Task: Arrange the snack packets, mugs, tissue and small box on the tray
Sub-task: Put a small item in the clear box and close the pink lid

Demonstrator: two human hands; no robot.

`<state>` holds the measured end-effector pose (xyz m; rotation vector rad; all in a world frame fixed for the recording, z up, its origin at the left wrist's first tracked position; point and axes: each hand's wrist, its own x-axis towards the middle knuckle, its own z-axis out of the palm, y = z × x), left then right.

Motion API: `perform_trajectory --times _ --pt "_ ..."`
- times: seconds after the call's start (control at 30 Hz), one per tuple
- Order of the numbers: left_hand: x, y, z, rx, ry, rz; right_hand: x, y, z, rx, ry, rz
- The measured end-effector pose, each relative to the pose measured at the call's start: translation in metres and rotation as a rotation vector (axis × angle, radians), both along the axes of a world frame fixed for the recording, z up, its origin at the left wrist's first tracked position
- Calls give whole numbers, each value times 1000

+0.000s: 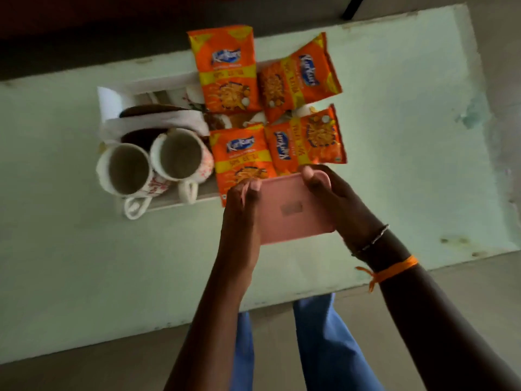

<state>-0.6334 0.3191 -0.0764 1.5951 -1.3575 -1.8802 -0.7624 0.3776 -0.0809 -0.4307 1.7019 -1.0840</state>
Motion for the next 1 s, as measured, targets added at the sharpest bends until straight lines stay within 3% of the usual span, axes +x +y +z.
perform_trajectory --times 0.1,0.23,0.43,0.57,0.77,1.0 --pt "47 -26 5 -23 33 63 59 -36 1 56 65 -146" --pt "98 -55 16 -100 21 126 113 -71 12 -59 247 -155" --pt "134 -107 36 -123 5 99 153 -117 31 -137 231 -153" --pt "126 -158 42 -101 73 62 138 -154 34 -184 259 -263" --pt "108 -222 30 -238 -86 14 98 -216 25 -61 159 -229" --pt "89 -274 -7 -358 -323 -80 62 -265 -11 106 520 2"
